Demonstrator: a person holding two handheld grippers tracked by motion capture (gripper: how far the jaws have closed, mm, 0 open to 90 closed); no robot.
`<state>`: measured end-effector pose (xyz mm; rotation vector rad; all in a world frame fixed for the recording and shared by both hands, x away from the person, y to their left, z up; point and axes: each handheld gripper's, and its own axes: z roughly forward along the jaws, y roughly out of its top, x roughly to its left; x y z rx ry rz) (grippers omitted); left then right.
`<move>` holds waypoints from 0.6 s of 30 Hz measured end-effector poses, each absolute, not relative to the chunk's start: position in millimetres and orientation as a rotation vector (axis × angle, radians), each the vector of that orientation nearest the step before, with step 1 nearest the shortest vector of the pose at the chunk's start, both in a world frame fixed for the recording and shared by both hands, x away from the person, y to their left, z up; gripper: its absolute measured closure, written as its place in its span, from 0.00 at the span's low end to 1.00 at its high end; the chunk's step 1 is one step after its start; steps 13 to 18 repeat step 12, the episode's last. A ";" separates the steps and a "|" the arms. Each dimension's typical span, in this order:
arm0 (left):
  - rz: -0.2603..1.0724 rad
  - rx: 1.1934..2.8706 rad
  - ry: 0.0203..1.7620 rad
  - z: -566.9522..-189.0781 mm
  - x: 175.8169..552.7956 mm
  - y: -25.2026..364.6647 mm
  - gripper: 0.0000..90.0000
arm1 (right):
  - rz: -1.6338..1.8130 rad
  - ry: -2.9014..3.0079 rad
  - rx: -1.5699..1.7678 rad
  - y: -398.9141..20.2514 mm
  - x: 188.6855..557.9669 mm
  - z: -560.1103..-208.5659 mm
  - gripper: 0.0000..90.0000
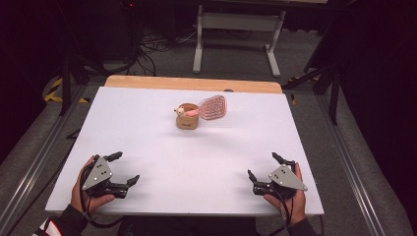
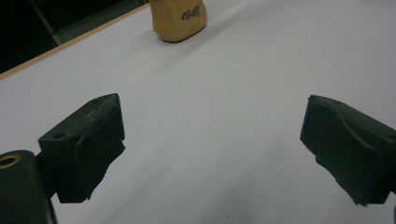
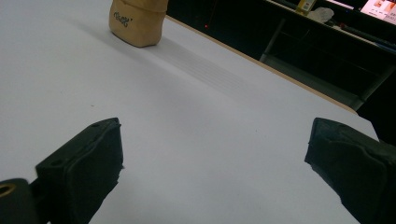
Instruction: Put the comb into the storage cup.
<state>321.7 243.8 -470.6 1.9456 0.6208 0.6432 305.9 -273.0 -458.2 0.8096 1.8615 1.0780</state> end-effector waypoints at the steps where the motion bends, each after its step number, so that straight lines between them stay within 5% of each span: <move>1: 0.641 1.947 0.621 -470.7 321.8 243.8 0.08 | 1.077 1.862 0.809 -273.0 306.0 -458.3 0.05; 18: 0.629 1.942 0.634 -470.6 322.9 245.9 0.08 | 1.067 1.862 0.828 -273.6 307.5 -459.4 0.05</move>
